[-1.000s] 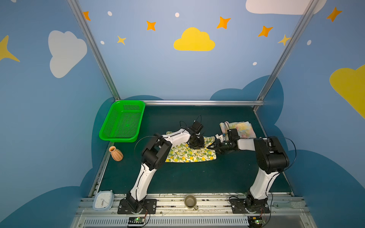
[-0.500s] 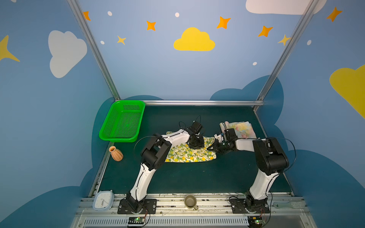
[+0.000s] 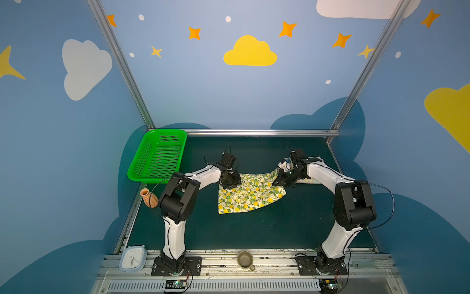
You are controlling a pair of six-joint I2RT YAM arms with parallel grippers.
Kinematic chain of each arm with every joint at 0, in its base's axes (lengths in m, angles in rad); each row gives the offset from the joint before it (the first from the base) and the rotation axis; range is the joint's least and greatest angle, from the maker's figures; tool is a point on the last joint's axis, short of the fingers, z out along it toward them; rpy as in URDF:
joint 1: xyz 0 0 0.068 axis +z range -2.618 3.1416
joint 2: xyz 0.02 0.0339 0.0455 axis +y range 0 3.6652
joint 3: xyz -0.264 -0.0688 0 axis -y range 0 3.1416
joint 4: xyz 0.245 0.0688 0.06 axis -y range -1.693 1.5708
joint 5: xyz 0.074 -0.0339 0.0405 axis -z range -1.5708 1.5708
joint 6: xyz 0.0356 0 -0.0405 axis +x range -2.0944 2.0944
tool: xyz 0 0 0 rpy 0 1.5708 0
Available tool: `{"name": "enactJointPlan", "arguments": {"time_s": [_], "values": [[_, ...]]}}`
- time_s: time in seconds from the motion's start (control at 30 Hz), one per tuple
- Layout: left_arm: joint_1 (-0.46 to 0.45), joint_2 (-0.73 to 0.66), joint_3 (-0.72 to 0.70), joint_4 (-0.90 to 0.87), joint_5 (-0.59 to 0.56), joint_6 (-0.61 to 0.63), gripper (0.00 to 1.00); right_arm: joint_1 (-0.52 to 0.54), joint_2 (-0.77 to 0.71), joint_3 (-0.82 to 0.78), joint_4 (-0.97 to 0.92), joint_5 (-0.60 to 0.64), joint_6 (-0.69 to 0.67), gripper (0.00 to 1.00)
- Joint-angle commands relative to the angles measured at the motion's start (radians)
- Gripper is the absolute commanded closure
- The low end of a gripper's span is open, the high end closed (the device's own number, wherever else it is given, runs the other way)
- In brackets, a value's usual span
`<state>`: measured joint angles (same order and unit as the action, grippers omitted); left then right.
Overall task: Fold and stack skirts
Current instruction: Fold the skirt at the center of the table.
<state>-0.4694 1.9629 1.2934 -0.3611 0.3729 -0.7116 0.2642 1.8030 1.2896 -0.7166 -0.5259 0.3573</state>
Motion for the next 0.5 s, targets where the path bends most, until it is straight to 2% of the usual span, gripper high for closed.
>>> {"name": "enactJointPlan", "arguments": {"time_s": [0.0, 0.17, 0.47], "values": [[-0.015, -0.046, -0.044, 0.016, -0.005, 0.001, 0.68, 0.008, 0.034, 0.065, -0.166, 0.068, -0.057, 1.0], [-0.024, -0.089, -0.129, 0.07, 0.006, -0.036, 0.68, 0.033, 0.069, 0.154, -0.246, 0.143, -0.079, 1.0], [-0.053, -0.106, -0.266, 0.2, 0.013, -0.144, 0.69, 0.143, 0.117, 0.292, -0.351, 0.343, -0.076, 1.0]]}}
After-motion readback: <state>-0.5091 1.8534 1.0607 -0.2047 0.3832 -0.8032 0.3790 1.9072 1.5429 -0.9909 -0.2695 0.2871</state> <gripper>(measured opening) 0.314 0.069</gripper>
